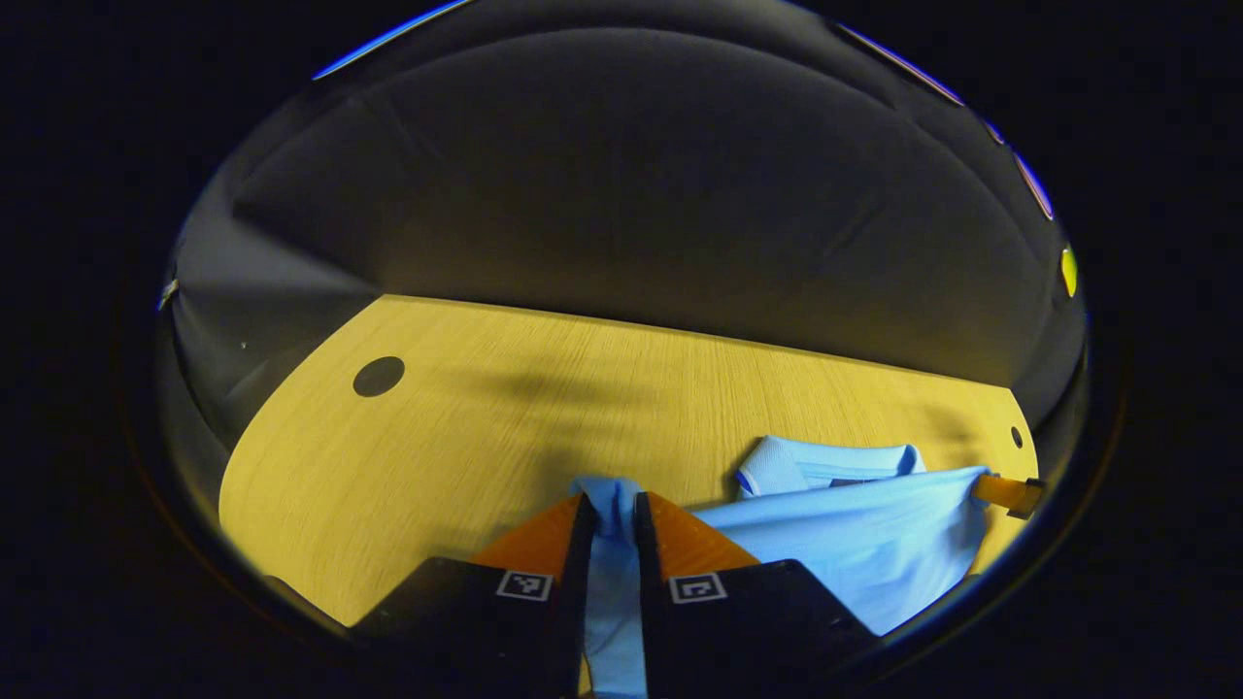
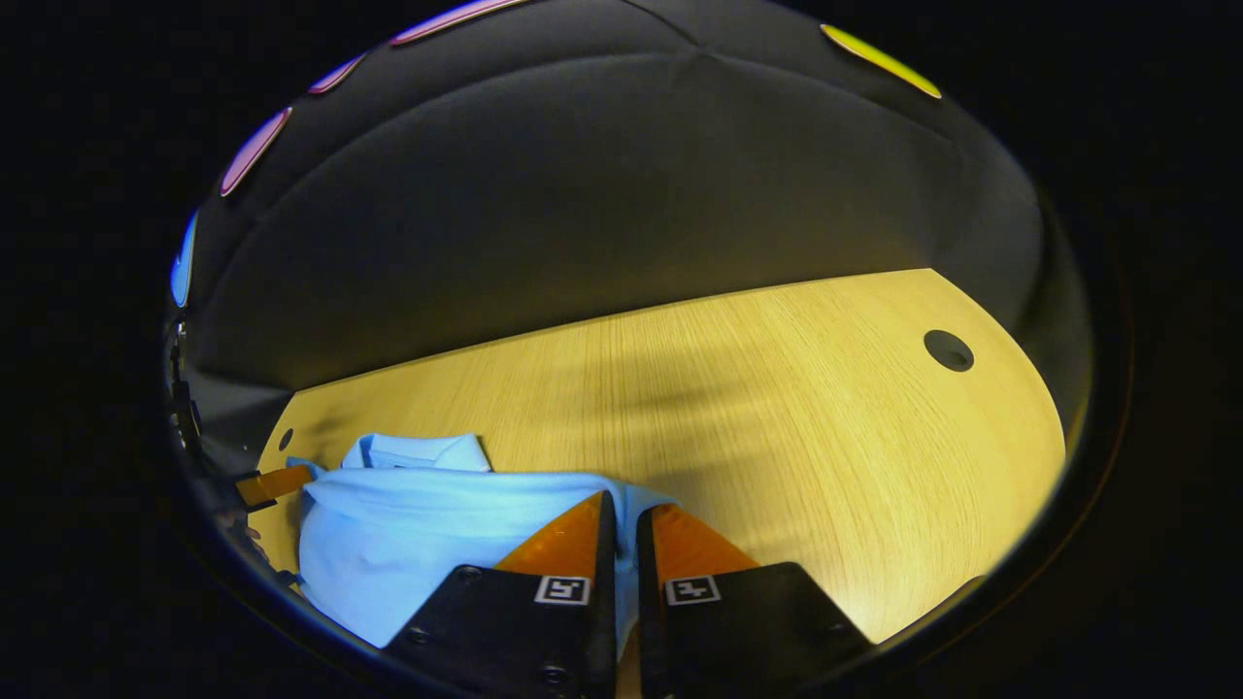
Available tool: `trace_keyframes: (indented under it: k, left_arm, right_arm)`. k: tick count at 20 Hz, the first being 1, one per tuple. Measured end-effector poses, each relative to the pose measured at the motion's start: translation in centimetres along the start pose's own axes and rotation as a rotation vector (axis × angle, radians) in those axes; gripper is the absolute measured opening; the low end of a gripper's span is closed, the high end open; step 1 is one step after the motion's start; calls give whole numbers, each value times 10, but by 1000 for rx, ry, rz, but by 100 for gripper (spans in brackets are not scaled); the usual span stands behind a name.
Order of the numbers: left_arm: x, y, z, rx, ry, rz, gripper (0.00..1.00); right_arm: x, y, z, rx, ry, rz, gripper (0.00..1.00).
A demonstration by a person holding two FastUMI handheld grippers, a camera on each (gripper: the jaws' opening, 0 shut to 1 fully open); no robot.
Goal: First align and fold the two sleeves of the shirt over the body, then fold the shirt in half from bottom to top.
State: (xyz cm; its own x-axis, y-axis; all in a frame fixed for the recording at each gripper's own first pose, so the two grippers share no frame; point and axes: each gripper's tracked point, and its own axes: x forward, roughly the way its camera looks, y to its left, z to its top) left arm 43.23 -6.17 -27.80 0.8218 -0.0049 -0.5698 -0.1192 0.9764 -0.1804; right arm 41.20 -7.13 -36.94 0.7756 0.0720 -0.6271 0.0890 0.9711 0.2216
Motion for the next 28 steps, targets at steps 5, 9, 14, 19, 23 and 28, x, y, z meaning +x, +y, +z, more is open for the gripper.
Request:
trace_keyframes:
  k: [5,9,14,19,23,28]
  left_arm:
    - [-3,-1,-2,5,9,4,59]
    - [-12,-4,6,-5,-10,-9,79]
    - [-49,-10,15,42,-57,-22,92]
    - [-137,-18,32,110,-166,-51,94]
    - [-243,-18,42,154,-299,-53,94]
    - [-371,-17,31,156,-420,-91,94]
  right_arm:
    - [-3,-8,5,52,4,-2,44]
    - [-12,-11,5,46,4,5,72]
    - [-47,10,21,0,-72,55,97]
    - [-130,29,43,-29,-212,56,98]
    - [-226,58,55,-61,-315,90,98]
    - [-352,108,58,-101,-442,161,98]
